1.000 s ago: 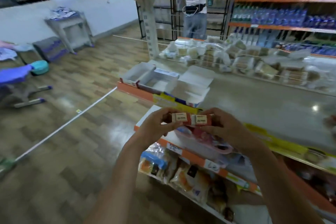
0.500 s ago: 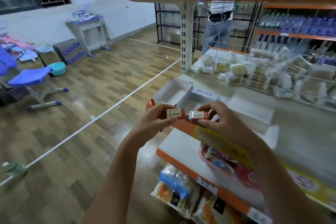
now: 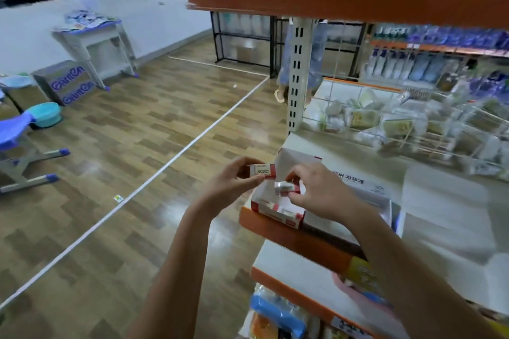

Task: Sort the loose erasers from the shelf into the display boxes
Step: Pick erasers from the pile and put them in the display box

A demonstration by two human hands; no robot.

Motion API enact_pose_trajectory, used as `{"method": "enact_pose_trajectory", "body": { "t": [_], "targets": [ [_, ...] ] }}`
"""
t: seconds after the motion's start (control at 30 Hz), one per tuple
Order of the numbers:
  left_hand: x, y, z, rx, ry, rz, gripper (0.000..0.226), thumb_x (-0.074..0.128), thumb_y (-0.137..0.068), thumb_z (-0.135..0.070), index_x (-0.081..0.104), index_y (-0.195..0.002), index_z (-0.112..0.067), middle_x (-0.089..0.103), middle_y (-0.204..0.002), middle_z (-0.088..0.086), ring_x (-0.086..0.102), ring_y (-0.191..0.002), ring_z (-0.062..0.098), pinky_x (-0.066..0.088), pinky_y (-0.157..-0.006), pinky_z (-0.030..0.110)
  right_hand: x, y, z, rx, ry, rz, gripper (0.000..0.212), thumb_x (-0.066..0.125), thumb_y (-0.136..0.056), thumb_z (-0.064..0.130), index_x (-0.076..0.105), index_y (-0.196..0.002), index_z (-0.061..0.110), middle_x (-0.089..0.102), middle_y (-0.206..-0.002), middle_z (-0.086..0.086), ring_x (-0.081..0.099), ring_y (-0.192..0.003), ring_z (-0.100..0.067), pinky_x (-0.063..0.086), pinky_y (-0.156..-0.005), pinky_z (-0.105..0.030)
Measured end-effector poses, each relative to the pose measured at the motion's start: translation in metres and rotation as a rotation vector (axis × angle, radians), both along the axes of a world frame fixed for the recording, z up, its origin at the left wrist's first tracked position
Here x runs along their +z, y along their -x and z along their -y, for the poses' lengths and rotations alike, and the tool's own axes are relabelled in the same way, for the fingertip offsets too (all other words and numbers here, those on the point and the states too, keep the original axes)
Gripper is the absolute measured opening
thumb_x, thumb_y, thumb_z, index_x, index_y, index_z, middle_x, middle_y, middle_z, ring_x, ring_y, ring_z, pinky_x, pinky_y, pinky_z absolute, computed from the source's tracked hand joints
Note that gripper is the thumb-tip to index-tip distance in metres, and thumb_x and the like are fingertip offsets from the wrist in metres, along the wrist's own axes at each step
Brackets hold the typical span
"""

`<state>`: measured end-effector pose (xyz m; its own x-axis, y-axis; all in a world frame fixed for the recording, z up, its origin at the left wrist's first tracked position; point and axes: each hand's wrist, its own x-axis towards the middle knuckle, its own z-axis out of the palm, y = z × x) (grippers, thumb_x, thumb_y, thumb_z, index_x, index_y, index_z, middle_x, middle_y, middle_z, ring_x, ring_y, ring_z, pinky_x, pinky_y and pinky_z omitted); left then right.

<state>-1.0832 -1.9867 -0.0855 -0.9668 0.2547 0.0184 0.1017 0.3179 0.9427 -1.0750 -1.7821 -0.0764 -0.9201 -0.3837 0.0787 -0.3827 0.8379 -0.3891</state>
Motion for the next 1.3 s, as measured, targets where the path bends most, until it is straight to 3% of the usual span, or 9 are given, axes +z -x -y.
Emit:
{"method": "enact_pose_trajectory", "body": {
  "t": [0.17,0.3,0.47,0.8,0.9,1.0,1.1,1.17,1.3],
  "targets": [
    [-0.012,0.041,0.016,-0.187,0.038,0.059,0.026,0.066,-0.086,-0.016,0.057,-0.111,-0.012,0.062,-0.09,-0.001,0.057,-0.069,-0.008,0.044,-0.06,0.01,-0.003,0.013,0.023,-0.105,-0.178,0.056,0.021,0.058,-0.087,0.033,0.058,-0.1,0.017,0.058,-0.102,0.001,0.045,-0.097,-0.016,0.04,-0.081,-0.029],
    [-0.025,0.063,0.021,-0.269,0.033,0.064,0.025,0.072,-0.08,-0.029,0.061,-0.101,-0.025,0.067,-0.093,0.0,0.062,-0.081,0.006,0.054,-0.072,0.023,-0.005,0.015,0.038,-0.139,-0.271,0.099,0.021,0.058,-0.087,0.032,0.058,-0.103,0.018,0.058,-0.106,0.001,0.046,-0.104,-0.018,0.039,-0.084,-0.03],
    [-0.036,0.073,0.022,-0.39,0.036,0.072,0.024,0.072,-0.079,-0.035,0.06,-0.099,-0.031,0.068,-0.089,-0.015,0.064,-0.08,0.002,0.052,-0.069,0.018,-0.009,0.011,0.05,-0.24,-0.202,0.195,0.025,0.057,-0.088,0.035,0.058,-0.105,0.017,0.055,-0.109,-0.003,0.045,-0.106,-0.018,0.039,-0.087,-0.031],
    [-0.033,0.077,0.025,-0.478,0.075,-0.014,0.021,0.071,-0.081,-0.031,0.061,-0.099,-0.029,0.067,-0.084,-0.007,0.061,-0.071,0.0,0.049,-0.061,0.015,-0.023,0.006,0.055,-0.328,-0.201,0.099,0.023,0.052,-0.092,0.028,0.066,-0.11,0.026,0.063,-0.105,0.0,0.048,-0.104,-0.018,0.039,-0.086,-0.03],
    [-0.024,0.078,0.023,-0.501,0.17,-0.142,0.021,0.069,-0.08,-0.033,0.059,-0.099,-0.03,0.066,-0.088,-0.009,0.061,-0.078,0.003,0.054,-0.07,0.023,-0.015,-0.002,0.045,-0.408,-0.117,0.005,0.022,0.055,-0.091,0.03,0.067,-0.107,0.022,0.065,-0.105,0.004,0.05,-0.1,-0.012,0.038,-0.086,-0.026],
    [-0.012,0.076,0.013,-0.56,0.319,-0.291,0.021,0.067,-0.082,-0.033,0.056,-0.1,-0.035,0.06,-0.092,-0.017,0.057,-0.083,0.001,0.049,-0.069,0.019,-0.006,-0.015,0.028,-0.615,-0.02,-0.054,0.017,0.057,-0.09,0.029,0.066,-0.102,0.022,0.064,-0.1,0.006,0.05,-0.091,-0.007,0.037,-0.077,-0.022],
    [-0.003,0.073,-0.004,-0.638,0.487,-0.393,0.026,0.063,-0.08,-0.046,0.058,-0.102,-0.034,0.057,-0.099,-0.016,0.053,-0.088,0.004,0.044,-0.07,0.017,-0.007,-0.026,0.019,-0.773,-0.027,0.053,0.021,0.056,-0.09,0.035,0.062,-0.099,0.017,0.064,-0.097,0.002,0.056,-0.086,-0.012,0.049,-0.078,-0.03],
    [-0.001,0.07,-0.017,-0.679,0.617,-0.447,0.038,0.059,-0.077,-0.056,0.061,-0.106,-0.031,0.055,-0.104,-0.01,0.053,-0.091,0.009,0.05,-0.075,0.027,-0.011,-0.03,0.019,-0.801,-0.037,0.177,0.028,0.054,-0.09,0.039,0.064,-0.093,0.013,0.067,-0.09,-0.001,0.061,-0.08,-0.014,0.052,-0.076,-0.034],
    [-0.007,0.07,-0.037,-0.735,0.795,-0.523,0.04,0.062,-0.081,-0.054,0.062,-0.11,-0.028,0.056,-0.108,-0.004,0.049,-0.098,0.012,0.047,-0.078,0.029,-0.018,-0.031,0.023,-0.775,-0.019,0.228,0.024,0.051,-0.092,0.038,0.058,-0.079,0.019,0.062,-0.079,0.003,0.055,-0.072,-0.012,0.04,-0.061,-0.028]
  ]
}}
